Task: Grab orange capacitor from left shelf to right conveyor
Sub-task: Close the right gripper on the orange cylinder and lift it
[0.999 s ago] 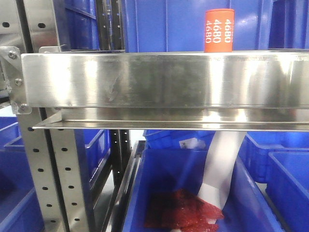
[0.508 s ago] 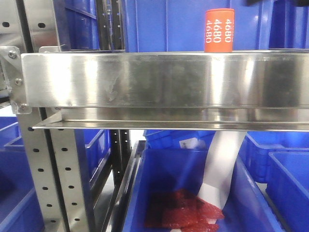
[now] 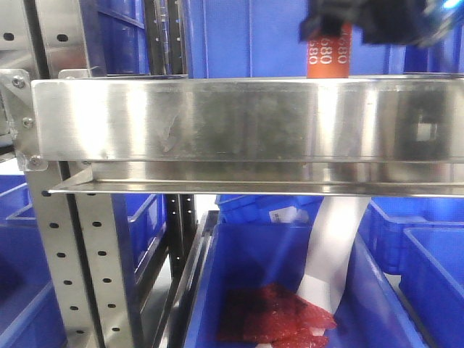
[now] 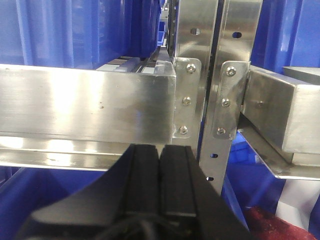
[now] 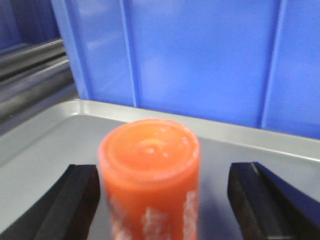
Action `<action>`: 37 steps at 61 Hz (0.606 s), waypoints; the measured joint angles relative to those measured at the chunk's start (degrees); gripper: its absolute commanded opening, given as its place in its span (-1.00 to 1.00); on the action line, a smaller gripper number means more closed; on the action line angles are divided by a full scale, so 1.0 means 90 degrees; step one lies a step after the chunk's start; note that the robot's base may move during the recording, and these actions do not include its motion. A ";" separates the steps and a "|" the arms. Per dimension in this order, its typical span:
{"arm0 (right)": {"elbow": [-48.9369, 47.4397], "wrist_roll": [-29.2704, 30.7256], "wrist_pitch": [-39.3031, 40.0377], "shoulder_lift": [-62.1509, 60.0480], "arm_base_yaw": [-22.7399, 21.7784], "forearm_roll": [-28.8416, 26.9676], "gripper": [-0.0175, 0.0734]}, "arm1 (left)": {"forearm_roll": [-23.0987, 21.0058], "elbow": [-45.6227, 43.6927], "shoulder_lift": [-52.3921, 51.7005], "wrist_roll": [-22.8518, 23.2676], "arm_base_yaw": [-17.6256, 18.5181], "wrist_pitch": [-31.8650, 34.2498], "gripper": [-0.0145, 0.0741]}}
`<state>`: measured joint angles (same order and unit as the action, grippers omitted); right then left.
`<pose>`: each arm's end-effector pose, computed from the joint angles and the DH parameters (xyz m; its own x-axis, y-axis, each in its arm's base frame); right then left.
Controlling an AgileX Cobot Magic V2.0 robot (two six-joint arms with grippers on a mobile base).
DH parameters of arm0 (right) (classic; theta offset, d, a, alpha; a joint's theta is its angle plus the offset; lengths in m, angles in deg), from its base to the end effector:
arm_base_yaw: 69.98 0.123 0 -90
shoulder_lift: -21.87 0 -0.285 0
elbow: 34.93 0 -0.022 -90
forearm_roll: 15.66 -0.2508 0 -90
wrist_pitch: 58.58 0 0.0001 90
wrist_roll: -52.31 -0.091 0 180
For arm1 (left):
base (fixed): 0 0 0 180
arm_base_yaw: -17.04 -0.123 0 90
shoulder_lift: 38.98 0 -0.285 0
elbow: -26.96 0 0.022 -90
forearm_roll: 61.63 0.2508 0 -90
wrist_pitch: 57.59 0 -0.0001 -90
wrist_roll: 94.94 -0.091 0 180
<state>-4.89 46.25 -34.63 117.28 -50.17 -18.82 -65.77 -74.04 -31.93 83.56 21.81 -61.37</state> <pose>0.3140 0.1110 0.2609 -0.2353 0.0805 -0.9686 -0.2851 0.9470 0.1480 0.0566 -0.0052 0.1974 -0.0009 -0.0460 -0.9989 0.0879 0.9951 -0.0459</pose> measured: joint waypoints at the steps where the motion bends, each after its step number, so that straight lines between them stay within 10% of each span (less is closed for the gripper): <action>1: -0.0024 0.0000 0.0030 0.0082 0.0000 0.0013 0.75 | 0.0000 0.0000 0.0000 0.0000 0.0000 0.0000 -0.96; 8: -0.0197 0.0000 0.0195 0.0424 0.0000 0.0013 0.65 | 0.0000 0.0000 0.0000 0.0000 0.0000 0.0000 -0.96; 26: -0.0282 0.0000 0.0146 0.0490 0.0004 0.0013 -0.43 | 0.0000 0.0000 0.0000 0.0000 0.0000 0.0000 -0.96; 37: -0.0282 0.0000 -0.0342 -0.0083 -0.0090 0.0024 -0.47 | 0.0000 0.0000 0.0000 0.0000 0.0000 0.0000 -0.96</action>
<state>-7.43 46.25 -37.71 116.53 -50.98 -18.60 -65.77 -74.04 -31.93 83.56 21.81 -61.37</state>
